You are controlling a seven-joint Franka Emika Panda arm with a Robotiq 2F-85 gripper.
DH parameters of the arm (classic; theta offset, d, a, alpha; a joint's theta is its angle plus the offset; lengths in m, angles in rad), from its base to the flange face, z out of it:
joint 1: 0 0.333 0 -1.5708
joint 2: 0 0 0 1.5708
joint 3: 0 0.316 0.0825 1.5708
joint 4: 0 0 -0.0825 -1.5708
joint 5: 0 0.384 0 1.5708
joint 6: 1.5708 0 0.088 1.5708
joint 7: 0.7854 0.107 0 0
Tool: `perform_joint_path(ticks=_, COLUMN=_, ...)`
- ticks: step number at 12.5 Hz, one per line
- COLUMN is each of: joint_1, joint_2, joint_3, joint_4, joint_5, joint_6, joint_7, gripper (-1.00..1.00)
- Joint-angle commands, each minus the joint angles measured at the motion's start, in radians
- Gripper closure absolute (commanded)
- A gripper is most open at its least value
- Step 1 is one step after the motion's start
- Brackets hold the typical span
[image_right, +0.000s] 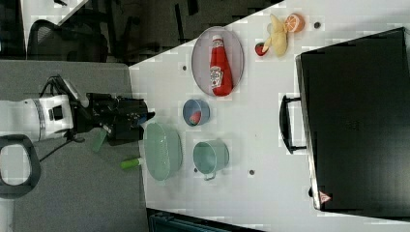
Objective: Pick ketchup from plate and place it on table.
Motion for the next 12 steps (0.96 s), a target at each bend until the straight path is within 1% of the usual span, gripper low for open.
perform_joint_path(ticks=1, joint_1=-0.102, joint_2=-0.187, joint_3=0.035, joint_4=-0.124, joint_5=0.028, joint_6=-0.156, joint_7=0.032, gripper=-0.59)
perform_joint_path(ticks=3, joint_1=-0.101, joint_2=-0.18, joint_3=0.038, joint_4=-0.124, joint_5=0.029, joint_6=-0.147, joint_7=0.032, gripper=-1.0)
perform_joint_path(ticks=7, joint_1=-0.099, joint_2=-0.109, joint_3=0.063, joint_4=-0.122, joint_5=0.029, joint_6=-0.056, joint_7=0.023, gripper=-1.0)
perform_joint_path(ticks=12, joint_1=-0.087, joint_2=0.04, joint_3=0.113, joint_4=-0.116, joint_5=0.029, joint_6=0.015, joint_7=0.014, gripper=-1.0)
